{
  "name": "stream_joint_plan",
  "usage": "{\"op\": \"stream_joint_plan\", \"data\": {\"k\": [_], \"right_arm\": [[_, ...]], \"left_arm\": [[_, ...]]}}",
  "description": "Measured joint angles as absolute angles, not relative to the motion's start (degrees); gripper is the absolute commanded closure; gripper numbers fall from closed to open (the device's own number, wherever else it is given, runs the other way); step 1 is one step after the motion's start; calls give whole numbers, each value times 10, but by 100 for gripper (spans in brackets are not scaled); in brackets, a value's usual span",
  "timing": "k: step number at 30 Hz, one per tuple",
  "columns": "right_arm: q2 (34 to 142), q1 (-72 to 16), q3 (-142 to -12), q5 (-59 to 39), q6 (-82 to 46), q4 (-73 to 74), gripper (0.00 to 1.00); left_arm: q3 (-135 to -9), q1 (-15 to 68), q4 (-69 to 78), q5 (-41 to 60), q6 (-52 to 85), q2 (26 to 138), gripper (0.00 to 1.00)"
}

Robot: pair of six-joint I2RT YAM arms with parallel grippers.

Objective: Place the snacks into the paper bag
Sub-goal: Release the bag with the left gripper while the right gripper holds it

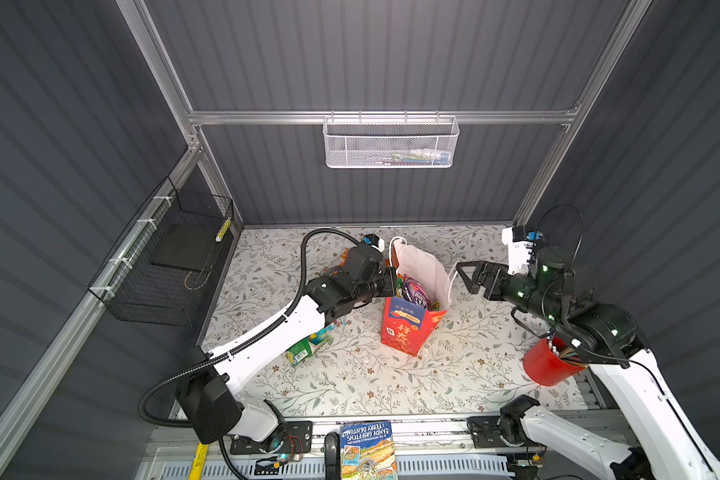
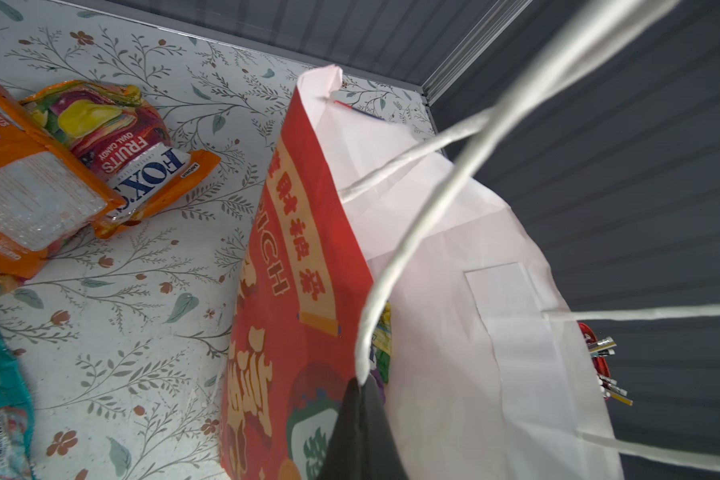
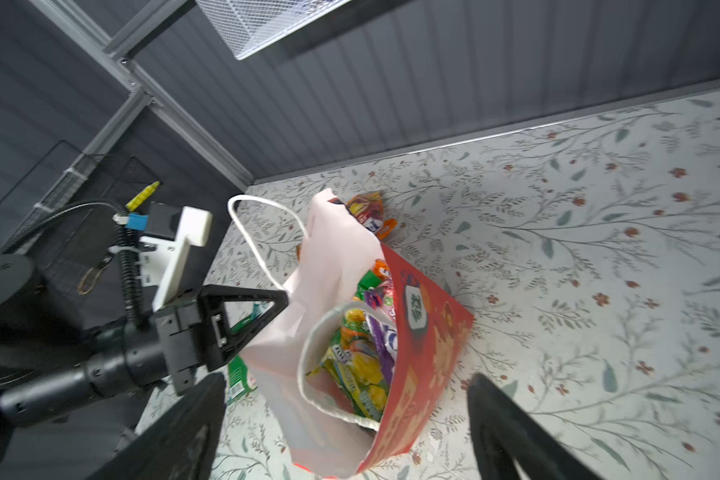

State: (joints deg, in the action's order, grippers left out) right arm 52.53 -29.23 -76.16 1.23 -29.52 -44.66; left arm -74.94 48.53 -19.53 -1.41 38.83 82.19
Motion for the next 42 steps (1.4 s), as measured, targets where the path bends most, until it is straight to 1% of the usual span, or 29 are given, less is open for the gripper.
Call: {"op": "stream_joint_plan", "data": {"k": [3,8,10,14,17,19,21,24,25,31,32,35,39,40,41,42], "right_arm": [[522,-348,-731,73,-315,-463,9],[532,-411,-685,135,-358,-470,11],[538,-423,-675,158,-375,-472,16],[569,-426,-672,207,-417,-481,40],[589,-426,-669,231,-443,-481,55],[597,-425,-668,238,-456,-480,68],[603,-423,-668,238,-467,-480,83],[606,-420,-667,235,-485,-480,99],[605,-419,-667,233,-491,-479,100],[604,-400,-667,199,-481,-467,100],[604,-385,-667,179,-470,-459,100],[609,-330,-669,110,-433,-432,100],[667,-278,-721,51,-373,-432,100],[685,-272,-736,42,-359,-429,100],[699,-268,-749,34,-347,-426,100],[710,-265,-757,27,-334,-419,100]], "left_arm": [[-735,489,-181,-8,393,812,100],[-715,492,-169,-3,396,793,100],[-713,493,-169,-3,397,788,100],[-707,497,-171,-3,397,777,100],[-703,499,-174,-4,397,771,100],[-698,500,-173,-4,397,766,100],[-695,500,-172,-4,397,763,100],[-690,500,-171,-4,397,760,100],[-690,500,-171,-4,397,760,100],[-689,500,-169,-4,397,759,100],[-689,500,-169,-4,397,759,99],[-692,500,-171,-4,395,761,90],[-714,502,-164,-18,386,781,84],[-720,502,-161,-22,383,785,79],[-724,502,-156,-26,379,791,67],[-727,502,-151,-30,375,795,51]]}}
